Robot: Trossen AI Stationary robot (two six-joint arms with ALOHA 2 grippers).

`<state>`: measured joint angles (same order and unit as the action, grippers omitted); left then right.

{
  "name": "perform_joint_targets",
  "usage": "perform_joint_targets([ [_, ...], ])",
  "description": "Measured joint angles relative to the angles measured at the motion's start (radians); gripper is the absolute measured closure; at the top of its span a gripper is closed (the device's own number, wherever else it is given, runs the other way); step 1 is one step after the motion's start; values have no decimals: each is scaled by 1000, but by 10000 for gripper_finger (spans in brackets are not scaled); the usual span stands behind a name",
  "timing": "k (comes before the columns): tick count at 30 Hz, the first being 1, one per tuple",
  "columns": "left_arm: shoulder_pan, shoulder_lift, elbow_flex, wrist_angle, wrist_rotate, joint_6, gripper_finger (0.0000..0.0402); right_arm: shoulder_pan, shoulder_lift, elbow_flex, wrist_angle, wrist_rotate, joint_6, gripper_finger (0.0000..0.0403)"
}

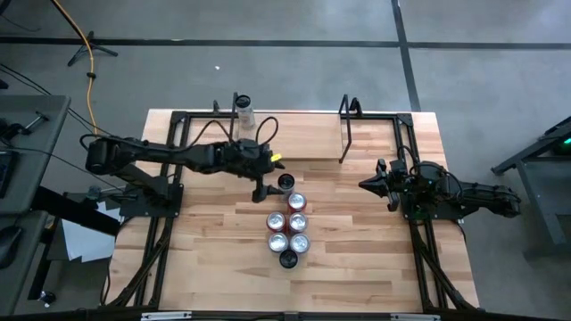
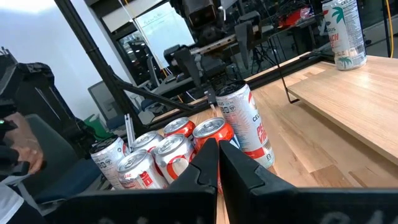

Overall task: Place canned beverage on shelf
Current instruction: Put the top white soda can aligned with the other white soda can on the shelf

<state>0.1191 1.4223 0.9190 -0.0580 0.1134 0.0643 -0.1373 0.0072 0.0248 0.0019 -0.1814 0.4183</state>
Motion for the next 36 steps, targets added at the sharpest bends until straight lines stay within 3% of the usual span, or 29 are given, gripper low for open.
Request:
perform_joint_targets([
  [18, -16, 141, -17, 132, -38, -34, 47, 0, 0, 0, 0, 0, 0, 402],
  [22, -16, 135, -17, 134, -42, -34, 85, 0, 0, 0, 0, 0, 0, 402],
  [30, -15, 134, -17, 135, -50, -31, 228, 0, 0, 0, 0, 0, 0, 402],
  [36, 13, 69, -12, 98, -49, -36, 229, 0, 0, 0, 0, 0, 0, 402],
])
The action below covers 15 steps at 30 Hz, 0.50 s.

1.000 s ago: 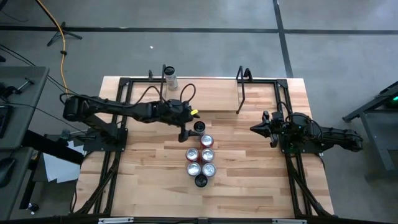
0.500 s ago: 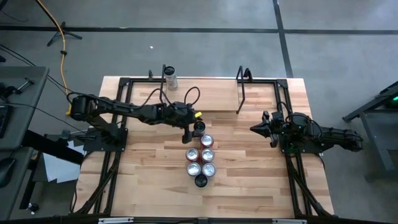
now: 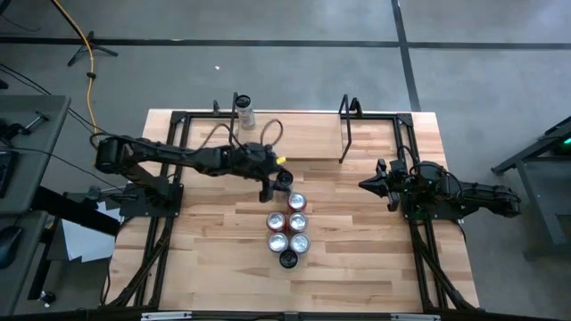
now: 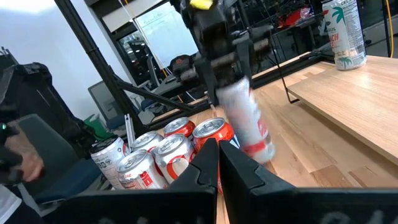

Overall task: Place canned beverage on shelf
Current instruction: Put the top white soda can aligned with the other white soda can on the shelf

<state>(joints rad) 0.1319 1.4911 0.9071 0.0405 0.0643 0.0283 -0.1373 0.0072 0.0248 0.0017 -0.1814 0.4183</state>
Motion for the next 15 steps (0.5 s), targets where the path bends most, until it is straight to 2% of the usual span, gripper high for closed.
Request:
perform_joint_targets([
  [5, 68, -171, 53, 13, -5, -29, 229, 0, 0, 0, 0, 0, 0, 402],
  [10, 120, -340, 62, 46, 22, -146, 229, 0, 0, 0, 0, 0, 0, 402],
  [15, 100, -463, 33, 85, 68, -241, 229, 0, 0, 0, 0, 0, 0, 402],
])
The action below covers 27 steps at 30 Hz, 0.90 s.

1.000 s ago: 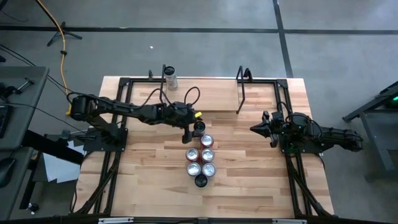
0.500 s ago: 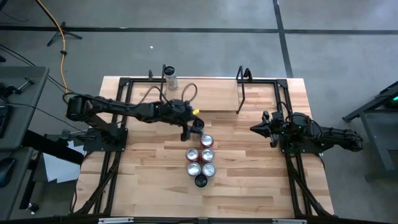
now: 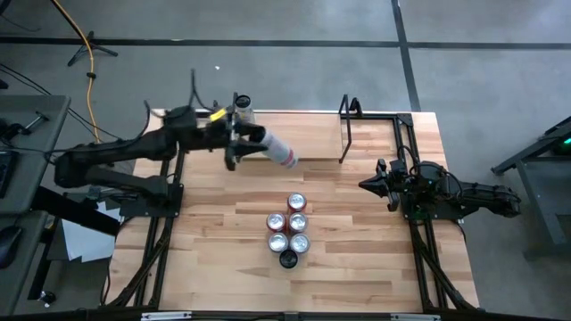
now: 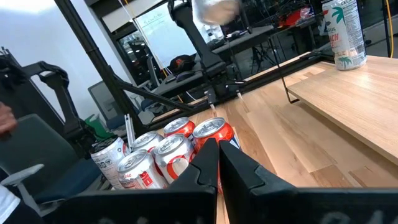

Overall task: Place canned beverage on shelf
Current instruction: Put the top white soda can aligned with the other white soda can on the shelf

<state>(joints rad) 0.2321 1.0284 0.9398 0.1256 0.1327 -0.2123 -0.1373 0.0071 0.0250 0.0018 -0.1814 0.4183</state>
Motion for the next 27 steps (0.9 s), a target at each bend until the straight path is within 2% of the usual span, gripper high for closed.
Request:
perform_joint_targets([
  [3, -34, -58, -51, 21, -18, -34, 229, 0, 0, 0, 0, 0, 0, 402],
  [9, -75, -113, -117, 46, -139, -47, 229, 0, 0, 0, 0, 0, 0, 402],
  [20, -78, -109, -116, 60, -141, -48, 229, 0, 0, 0, 0, 0, 0, 402],
  [22, -78, -109, -116, 59, -139, -48, 229, 0, 0, 0, 4, 29, 2, 402],
  [24, -78, -109, -116, 60, -134, -48, 229, 0, 4, 0, 40, 116, 90, 402],
  [27, -78, -109, -116, 58, -134, -45, 229, 0, 7, 0, 157, 243, 356, 402],
])
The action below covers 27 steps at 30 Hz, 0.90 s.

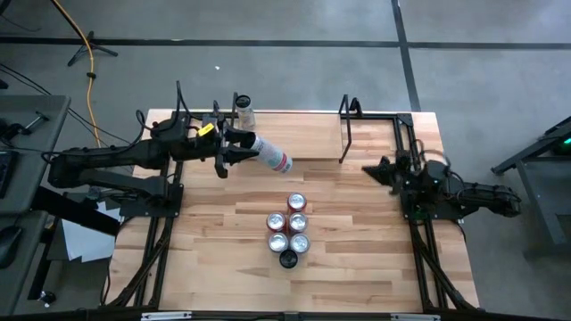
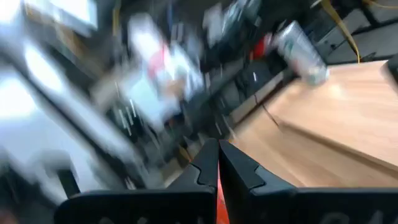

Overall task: Place canned beverage on shelf
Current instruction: Put the top white soda can aligned with the other white soda can on the shelf

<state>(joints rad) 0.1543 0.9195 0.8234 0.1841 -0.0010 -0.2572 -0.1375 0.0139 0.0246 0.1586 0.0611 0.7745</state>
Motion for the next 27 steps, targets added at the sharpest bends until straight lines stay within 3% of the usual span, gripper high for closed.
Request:
perform_joint_targets([
  [3, 0, 0, 0, 0, 0, 5, 226, 0, 0, 0, 87, 143, 167, 402],
  [7, 0, 0, 0, -5, 0, 0, 216, 0, 0, 0, 154, 342, 184, 402],
  [14, 0, 0, 0, -7, -8, -12, 222, 0, 50, 0, 271, 461, 168, 402],
  [18, 0, 0, 0, -7, -25, -35, 218, 0, 150, 0, 411, 426, 166, 402],
  [22, 0, 0, 0, -8, -64, -70, 219, 1, 298, 20, 611, 307, 158, 402],
  [27, 0, 0, 0, -8, -91, -73, 220, 1, 500, 225, 649, 98, 18, 402],
])
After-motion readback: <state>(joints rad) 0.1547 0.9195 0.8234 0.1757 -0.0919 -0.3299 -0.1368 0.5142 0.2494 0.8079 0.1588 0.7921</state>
